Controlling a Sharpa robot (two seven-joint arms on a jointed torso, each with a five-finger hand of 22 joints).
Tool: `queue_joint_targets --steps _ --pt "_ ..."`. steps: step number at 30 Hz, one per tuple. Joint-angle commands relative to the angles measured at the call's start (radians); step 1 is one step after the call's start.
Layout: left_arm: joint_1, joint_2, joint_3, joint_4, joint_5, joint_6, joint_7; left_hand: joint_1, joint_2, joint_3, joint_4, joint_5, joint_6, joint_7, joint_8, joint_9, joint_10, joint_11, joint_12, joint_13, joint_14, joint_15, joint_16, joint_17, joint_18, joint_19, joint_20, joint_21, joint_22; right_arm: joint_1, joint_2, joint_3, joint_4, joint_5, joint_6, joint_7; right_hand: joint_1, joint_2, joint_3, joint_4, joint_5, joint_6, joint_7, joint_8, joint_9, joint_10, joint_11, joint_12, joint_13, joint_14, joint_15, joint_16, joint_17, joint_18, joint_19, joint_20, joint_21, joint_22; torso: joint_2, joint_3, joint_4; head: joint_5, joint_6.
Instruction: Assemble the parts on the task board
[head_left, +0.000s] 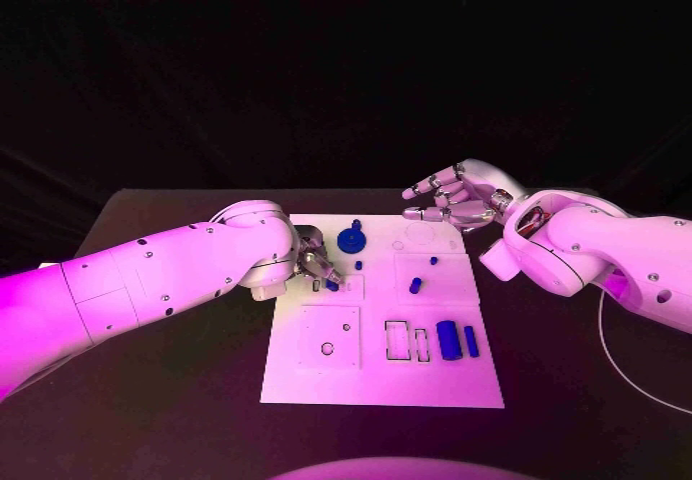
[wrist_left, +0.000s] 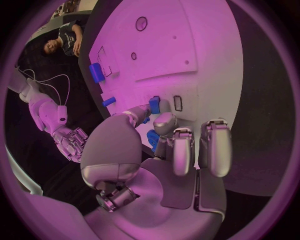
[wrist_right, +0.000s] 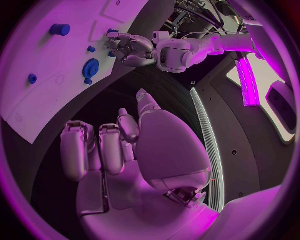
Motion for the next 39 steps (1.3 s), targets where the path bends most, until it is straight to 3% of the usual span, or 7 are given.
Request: queue_joint_targets --steps 1,15,25,28,31,39 --pt "-0.014 0.009 -0.011 -0.006 -0.005 0.070 -0.020 -0.016 0.001 0.012 -0.028 0.001 0.015 -0.004 -0.008 -0.004 0.007 -0.002 0.006 0.004 0.105 -0.008 0.003 0.263 -0.013 0.067 -0.008 0.002 0.154 -0.001 0.000 0.000 0.002 0.001 0.014 0.006 -0.008 0.003 -0.006 0.002 0.004 0.006 0.001 0.006 0.002 -0.003 -0.004 0.002 -0.001 0.054 -0.005 -0.004 0.041 0.012 -0.006 -0.002 -0.006 0.005 0.000 0.0001 -0.0006 -0.002 -0.002" --pt "-0.013 0.024 -0.011 -0.023 -0.036 0.067 -0.021 -0.091 0.004 -0.135 0.039 -0.003 0.054 -0.009 -0.021 -0.026 0.025 -0.006 0.020 0.019 0.105 -0.012 0.003 0.263 -0.018 0.075 -0.013 0.015 0.175 -0.001 0.000 0.000 0.003 0.003 0.014 0.006 -0.012 0.005 -0.008 0.004 0.004 0.006 0.000 0.006 0.002 -0.003 -0.004 0.003 -0.001 0.055 -0.005 -0.004 0.041 0.013 -0.007 -0.002 -0.007 0.003 0.001 -0.0003 -0.0002 -0.002 0.001" --pt "-0.013 0.027 -0.011 -0.033 -0.037 0.069 -0.022 -0.104 0.015 -0.243 0.080 -0.015 0.068 -0.011 -0.030 -0.040 0.031 -0.007 0.023 0.025 0.105 -0.014 0.003 0.263 -0.020 0.079 -0.014 0.022 0.186 -0.001 0.000 0.000 0.003 0.004 0.014 0.008 -0.022 0.005 -0.014 0.007 0.004 0.006 0.000 0.006 0.001 -0.004 -0.004 0.002 -0.003 0.055 -0.005 -0.005 0.040 0.013 -0.007 -0.002 -0.009 0.002 0.000 -0.0010 -0.0002 -0.003 0.001" --pt "-0.013 0.026 -0.011 -0.034 -0.037 0.070 -0.023 -0.102 0.016 -0.276 0.090 -0.058 0.071 -0.011 -0.031 -0.043 0.032 -0.008 0.022 0.024 0.105 -0.014 0.003 0.263 -0.020 0.080 -0.014 0.022 0.187 -0.001 0.000 0.000 0.002 0.004 0.014 0.008 -0.026 0.006 -0.017 0.009 0.001 0.006 0.000 0.006 0.001 -0.004 -0.004 0.003 -0.003 0.055 -0.005 -0.006 0.040 0.013 -0.007 -0.002 -0.009 0.002 0.001 -0.0014 -0.0002 -0.003 0.001" --pt "-0.013 0.024 -0.011 -0.031 -0.037 0.071 -0.023 -0.090 0.024 -0.324 0.108 -0.128 0.075 -0.012 -0.033 -0.048 0.035 -0.010 0.025 0.027 0.105 -0.014 0.003 0.263 -0.022 0.082 -0.015 0.026 0.193 -0.001 0.000 0.000 0.002 0.004 0.015 0.008 -0.029 0.006 -0.019 0.010 0.000 0.006 0.000 0.006 0.001 -0.004 -0.004 0.003 -0.003 0.055 -0.005 -0.006 0.040 0.013 -0.007 -0.002 -0.009 0.001 0.001 -0.0019 -0.0002 -0.003 0.000" --pt "-0.013 0.020 -0.011 -0.023 -0.037 0.073 -0.024 -0.080 0.025 -0.362 0.122 -0.156 0.077 -0.013 -0.033 -0.051 0.037 -0.009 0.025 0.028 0.105 -0.015 0.003 0.263 -0.022 0.083 -0.015 0.028 0.196 -0.001 -0.001 0.000 0.001 0.004 0.017 0.009 -0.032 0.006 -0.021 0.011 -0.002 0.006 0.000 0.006 0.001 -0.004 -0.004 0.004 -0.003 0.055 -0.005 -0.007 0.039 0.013 -0.007 -0.002 -0.010 0.000 0.000 -0.0016 0.0004 -0.004 -0.001"
